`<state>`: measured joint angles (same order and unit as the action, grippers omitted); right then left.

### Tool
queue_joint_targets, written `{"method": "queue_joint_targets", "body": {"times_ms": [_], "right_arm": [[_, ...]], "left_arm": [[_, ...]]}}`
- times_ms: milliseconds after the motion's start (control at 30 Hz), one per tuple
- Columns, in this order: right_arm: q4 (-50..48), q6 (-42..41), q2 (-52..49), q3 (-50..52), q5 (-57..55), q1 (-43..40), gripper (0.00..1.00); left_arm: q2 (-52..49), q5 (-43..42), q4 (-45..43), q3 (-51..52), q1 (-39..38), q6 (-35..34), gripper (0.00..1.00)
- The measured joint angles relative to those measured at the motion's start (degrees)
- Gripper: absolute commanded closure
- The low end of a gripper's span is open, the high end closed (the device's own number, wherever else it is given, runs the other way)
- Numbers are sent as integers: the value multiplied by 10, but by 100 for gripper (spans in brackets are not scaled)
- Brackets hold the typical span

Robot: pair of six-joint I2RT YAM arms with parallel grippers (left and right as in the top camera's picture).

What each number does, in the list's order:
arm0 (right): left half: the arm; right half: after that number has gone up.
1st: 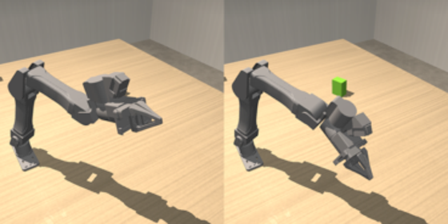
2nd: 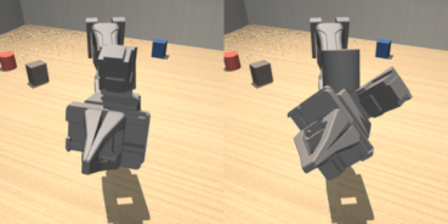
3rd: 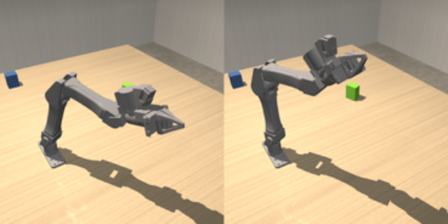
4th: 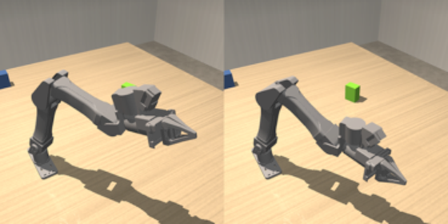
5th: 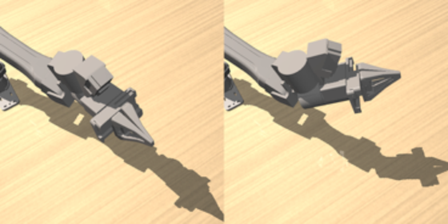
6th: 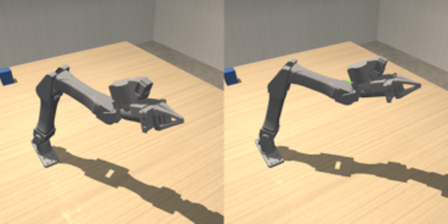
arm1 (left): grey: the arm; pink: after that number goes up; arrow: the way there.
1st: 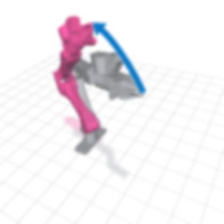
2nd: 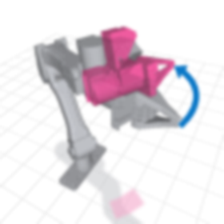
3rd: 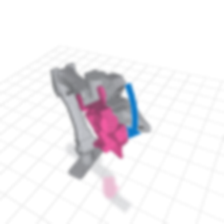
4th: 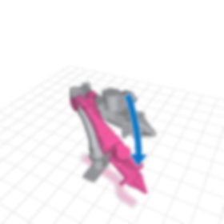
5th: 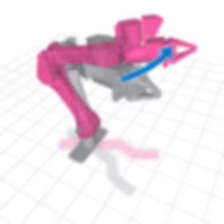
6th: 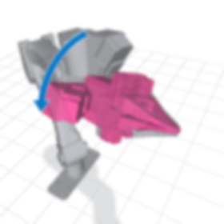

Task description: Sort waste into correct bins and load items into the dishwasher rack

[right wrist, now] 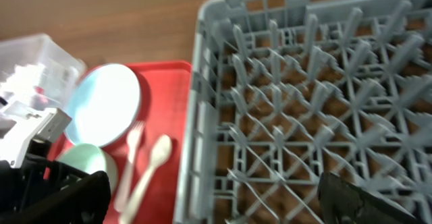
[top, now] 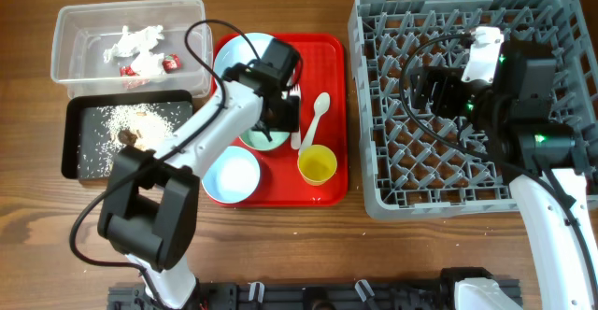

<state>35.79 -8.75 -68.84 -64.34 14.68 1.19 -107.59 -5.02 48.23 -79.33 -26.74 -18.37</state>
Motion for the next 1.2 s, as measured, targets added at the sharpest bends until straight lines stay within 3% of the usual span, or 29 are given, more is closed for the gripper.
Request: {"method": "queue_joint_targets", "body": {"times_ms": [233, 433, 567, 667, 833, 1067, 1200], "right_arm": [[-59, -71, -8, 0, 36, 7, 14], [-135, -156, -89, -2, 45, 137, 19], [-115, -172, -176, -51, 43, 229, 25], [-84, -174, -244, -118, 10, 287, 39], [-89, -185, -334, -134, -30, 323, 41], [-105, -212, -458, -134, -14, 324, 60], [-106, -224, -483, -134, -5, 324, 83]], "left_arm": [[69, -92, 87, -54, 117, 0, 43], [118, -116, 129, -55, 212, 0, 39], [121, -120, 144, -55, 249, 0, 38], [121, -118, 146, -55, 273, 3, 37], [121, -83, 146, -55, 284, 5, 30], [121, 6, 130, -55, 284, 7, 27], [121, 20, 129, -55, 284, 7, 27]]}}
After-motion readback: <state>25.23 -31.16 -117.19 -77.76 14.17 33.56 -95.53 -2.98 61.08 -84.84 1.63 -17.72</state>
